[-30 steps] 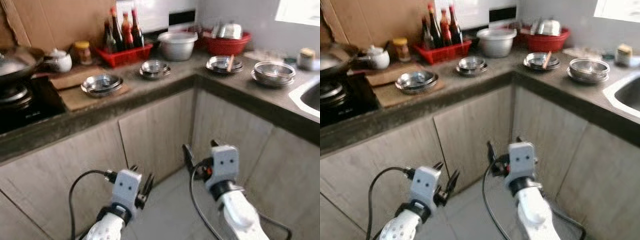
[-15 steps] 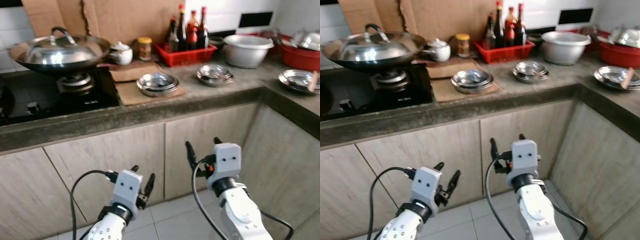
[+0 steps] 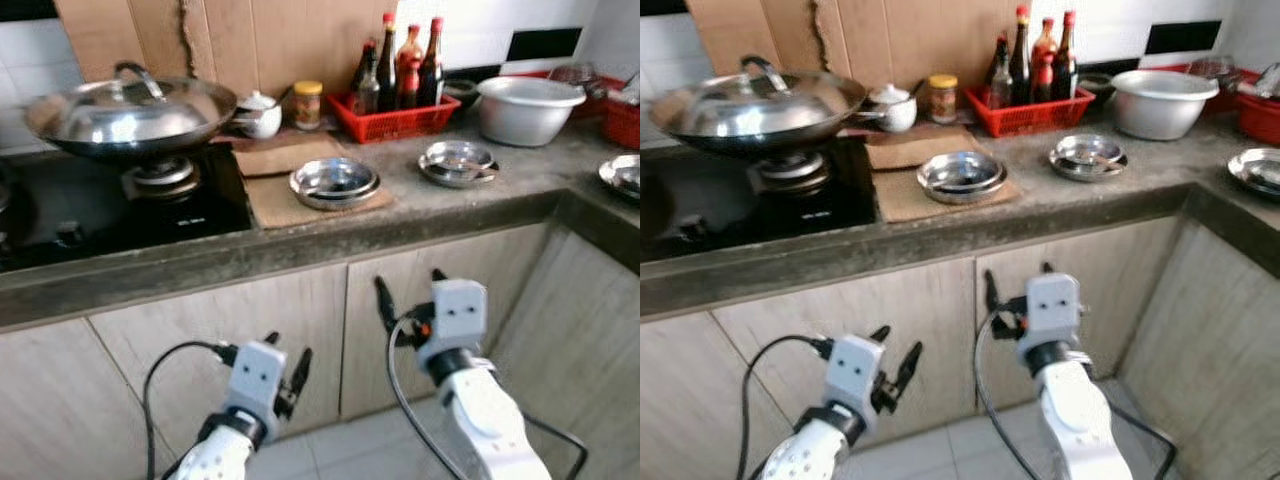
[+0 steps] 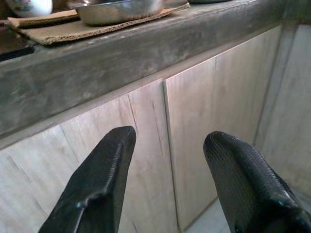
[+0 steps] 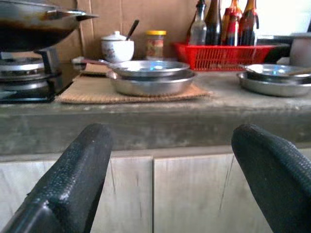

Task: Kitchen organization

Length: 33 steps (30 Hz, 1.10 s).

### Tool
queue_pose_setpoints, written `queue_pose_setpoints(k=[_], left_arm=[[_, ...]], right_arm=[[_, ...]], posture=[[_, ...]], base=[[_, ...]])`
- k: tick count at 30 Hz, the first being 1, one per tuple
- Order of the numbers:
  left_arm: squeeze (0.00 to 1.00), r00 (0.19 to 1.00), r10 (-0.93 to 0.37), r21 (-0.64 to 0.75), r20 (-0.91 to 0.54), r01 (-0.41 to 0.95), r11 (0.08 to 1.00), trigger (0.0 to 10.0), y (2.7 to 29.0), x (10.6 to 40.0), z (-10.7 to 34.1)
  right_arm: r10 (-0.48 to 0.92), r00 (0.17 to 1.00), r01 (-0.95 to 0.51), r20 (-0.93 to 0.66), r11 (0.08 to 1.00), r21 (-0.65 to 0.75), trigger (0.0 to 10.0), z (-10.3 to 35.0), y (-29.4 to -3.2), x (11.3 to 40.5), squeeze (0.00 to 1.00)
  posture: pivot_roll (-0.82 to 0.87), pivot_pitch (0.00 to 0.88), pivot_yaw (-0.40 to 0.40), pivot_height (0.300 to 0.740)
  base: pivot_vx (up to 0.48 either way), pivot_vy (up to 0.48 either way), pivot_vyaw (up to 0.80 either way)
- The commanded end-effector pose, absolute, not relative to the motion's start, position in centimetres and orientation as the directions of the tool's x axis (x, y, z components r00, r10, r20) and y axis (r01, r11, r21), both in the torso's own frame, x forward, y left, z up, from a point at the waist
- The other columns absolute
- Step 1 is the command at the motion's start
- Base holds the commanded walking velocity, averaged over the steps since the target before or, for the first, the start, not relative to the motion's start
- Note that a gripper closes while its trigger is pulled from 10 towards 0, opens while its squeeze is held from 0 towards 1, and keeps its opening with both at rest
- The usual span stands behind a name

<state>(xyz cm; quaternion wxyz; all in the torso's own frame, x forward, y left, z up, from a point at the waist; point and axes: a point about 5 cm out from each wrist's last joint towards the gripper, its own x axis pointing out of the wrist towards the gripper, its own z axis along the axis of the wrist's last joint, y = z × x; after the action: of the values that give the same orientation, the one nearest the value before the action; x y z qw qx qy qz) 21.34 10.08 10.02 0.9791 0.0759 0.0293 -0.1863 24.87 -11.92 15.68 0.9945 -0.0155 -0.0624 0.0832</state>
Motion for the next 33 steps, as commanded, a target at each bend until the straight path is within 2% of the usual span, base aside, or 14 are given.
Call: queue_pose_setpoints(k=[1,6,14,29,33], left_arm=[[0.00,0.922,-0.381,0.129,-0.076,0.388,0.913,10.0,9.4,21.3,10.2],[0.00,0.921,-0.381,0.129,-0.076,0.388,0.913,10.0,9.3,21.3,10.2],[0.00,0.922,-0.380,0.128,-0.074,0.387,0.913,10.0,9.4,21.3,10.3],[0.00,0.923,-0.379,0.128,-0.073,0.385,0.914,10.0,9.3,21.3,10.4],[0.00,0.924,-0.376,0.127,-0.075,0.382,0.915,10.0,9.2,21.3,10.4]], right_arm=[[0.162,0.977,-0.153,0.141,0.985,-0.078,10.0,15.9,-12.4,25.0,0.00],[0.178,0.972,-0.168,0.154,0.983,-0.079,10.0,16.2,-12.3,25.5,0.00],[0.173,0.965,-0.157,0.198,0.983,-0.094,10.0,17.6,-12.9,26.9,0.00],[0.322,0.906,-0.266,0.274,0.938,-0.223,10.0,20.0,-11.8,29.4,0.00],[0.349,0.895,-0.284,0.279,0.926,-0.247,10.0,20.3,-11.3,29.9,0.00]], posture=[[0.04,0.000,-0.006,0.740],[0.04,0.000,-0.005,0.740],[0.04,0.000,-0.005,0.740],[0.05,0.000,-0.015,0.740],[0.05,0.000,-0.019,0.740]], base=[[0.255,0.000,0.42],[0.255,0.000,0.54],[0.259,0.000,0.00],[0.253,0.000,0.00],[0.000,0.000,0.74]])
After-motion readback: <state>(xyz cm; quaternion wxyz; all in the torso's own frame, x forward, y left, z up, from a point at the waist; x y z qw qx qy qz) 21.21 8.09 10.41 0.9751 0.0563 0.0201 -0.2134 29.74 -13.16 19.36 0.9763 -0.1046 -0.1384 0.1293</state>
